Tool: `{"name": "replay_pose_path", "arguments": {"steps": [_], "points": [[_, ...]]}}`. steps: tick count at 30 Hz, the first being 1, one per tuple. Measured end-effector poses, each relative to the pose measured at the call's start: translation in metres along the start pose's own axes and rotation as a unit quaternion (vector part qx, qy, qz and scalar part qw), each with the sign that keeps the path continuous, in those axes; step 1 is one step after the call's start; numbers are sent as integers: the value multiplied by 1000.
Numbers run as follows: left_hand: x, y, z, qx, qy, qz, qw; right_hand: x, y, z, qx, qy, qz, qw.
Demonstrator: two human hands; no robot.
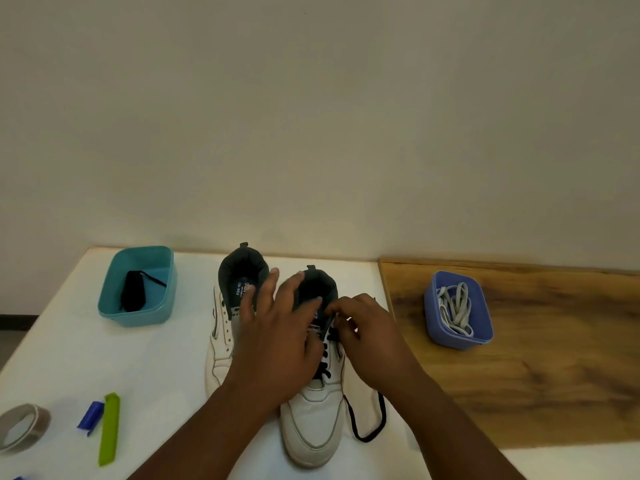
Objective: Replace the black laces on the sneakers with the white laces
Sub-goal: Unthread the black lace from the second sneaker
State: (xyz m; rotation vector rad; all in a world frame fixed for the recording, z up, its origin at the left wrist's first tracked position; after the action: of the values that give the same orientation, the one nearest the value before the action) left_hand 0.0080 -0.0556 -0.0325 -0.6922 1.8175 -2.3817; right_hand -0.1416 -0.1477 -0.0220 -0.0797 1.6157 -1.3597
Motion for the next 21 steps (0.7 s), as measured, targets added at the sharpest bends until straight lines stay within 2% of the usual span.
{"name": "replay_pose_path", "arguments": {"steps": [2, 4, 6, 8, 10, 11, 14, 17, 19, 21], "points": [[-3, 7, 2, -25, 7, 12, 1000, 0, 0, 0, 1, 9, 11, 1000], [-7, 8, 5, -20, -10, -25, 999, 1, 0, 1, 0, 7, 8, 1000], [-9, -2, 7, 23, -66, -100, 993, 1, -1, 2, 2, 4, 6, 1000], [-14, -20, 8, 97, -157, -201, 962, 1, -1, 3, 2, 9, 7, 1000], [-20, -32, 7, 152, -186, -249, 938, 2, 0, 3, 0, 8, 12, 1000], [-20, -33, 7, 147, -163, -238, 946, 2, 0, 3, -1, 7, 10, 1000], [-14, -20, 6, 56, -51, -131, 988, 2, 1, 5, -4, 7, 1, 1000], [-8, 0, 2, -32, -6, -1, 999, 2, 1, 5, -6, 9, -1, 1000], [-7, 1, 3, -35, -17, -10, 999, 1, 0, 4, -6, 12, 7, 1000], [-8, -9, 7, 14, -41, -43, 998, 2, -1, 4, -3, 14, 11, 1000]]}}
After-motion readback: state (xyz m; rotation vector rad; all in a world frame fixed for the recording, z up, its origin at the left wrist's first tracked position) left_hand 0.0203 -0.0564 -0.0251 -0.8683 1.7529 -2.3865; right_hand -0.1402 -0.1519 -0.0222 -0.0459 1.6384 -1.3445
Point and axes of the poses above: each hand's wrist, its own z-axis towards the middle knuckle, its own y-axis out of the palm, x = y × z, the point moved 1 cm from there along z, towards the middle knuckle, and after that the axes turned 6 degrees about -y, right-handed, at the moved point
